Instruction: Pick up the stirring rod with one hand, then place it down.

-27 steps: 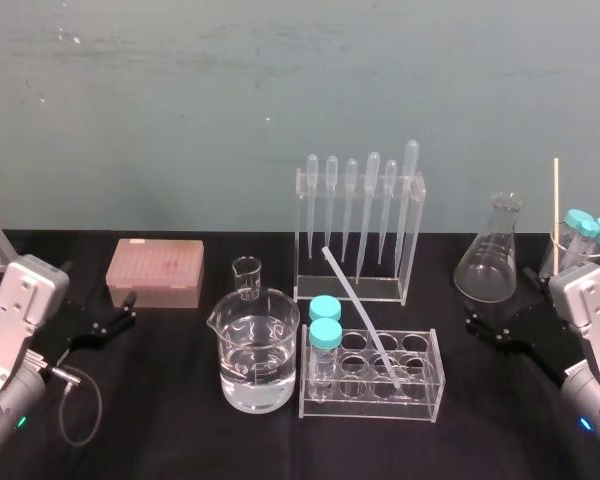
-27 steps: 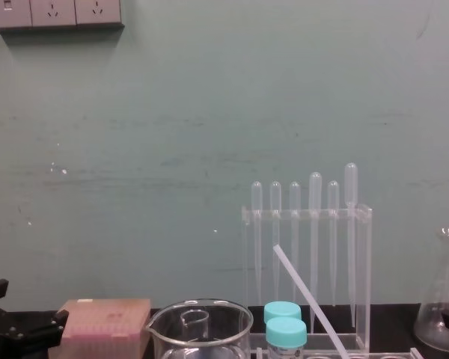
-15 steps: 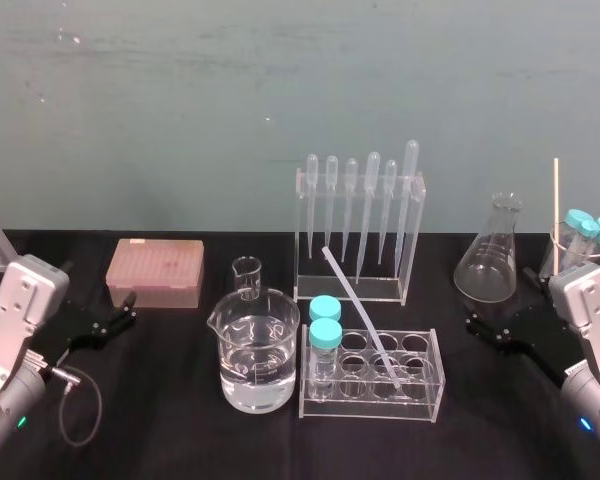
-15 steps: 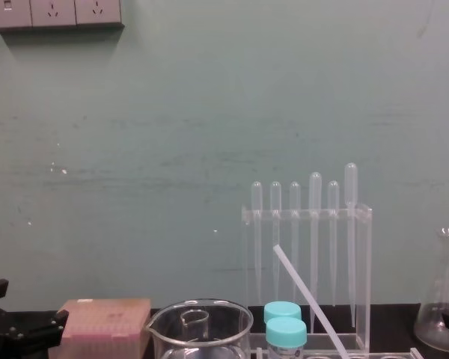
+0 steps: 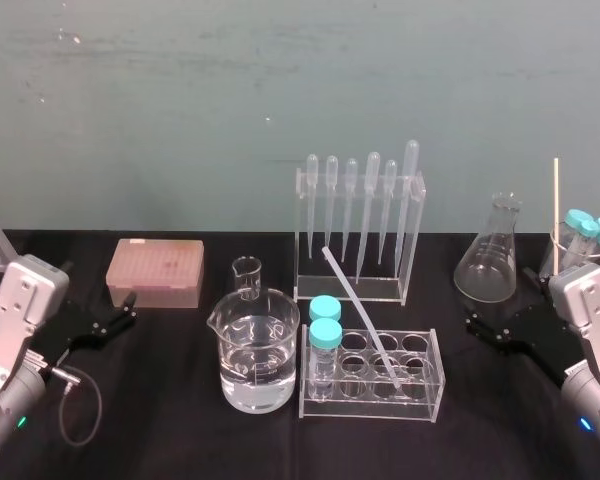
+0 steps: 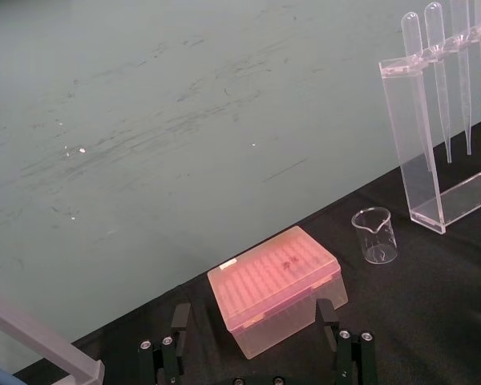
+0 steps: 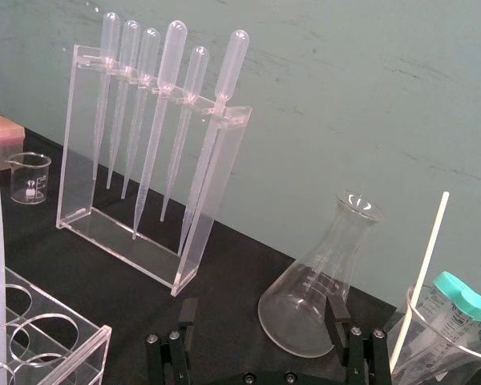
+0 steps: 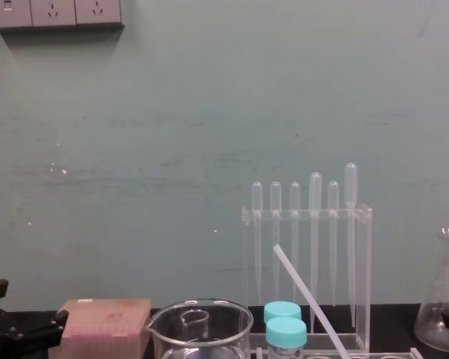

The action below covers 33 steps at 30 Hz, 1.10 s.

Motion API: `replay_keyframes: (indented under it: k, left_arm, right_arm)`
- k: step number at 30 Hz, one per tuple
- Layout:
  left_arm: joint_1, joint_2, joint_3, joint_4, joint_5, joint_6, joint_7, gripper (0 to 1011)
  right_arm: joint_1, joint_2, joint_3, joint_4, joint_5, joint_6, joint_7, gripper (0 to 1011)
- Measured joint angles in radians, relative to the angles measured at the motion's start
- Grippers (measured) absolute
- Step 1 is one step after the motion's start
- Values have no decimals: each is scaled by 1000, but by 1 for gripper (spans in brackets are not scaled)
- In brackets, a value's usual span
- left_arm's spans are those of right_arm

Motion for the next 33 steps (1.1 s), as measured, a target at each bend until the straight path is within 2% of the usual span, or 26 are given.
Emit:
replay_keyframes:
  k: [33]
  left_arm:
    - [0,0,0,0,0,0,0,1000]
  right_arm:
    - [0,0,0,0,0,0,0,1003]
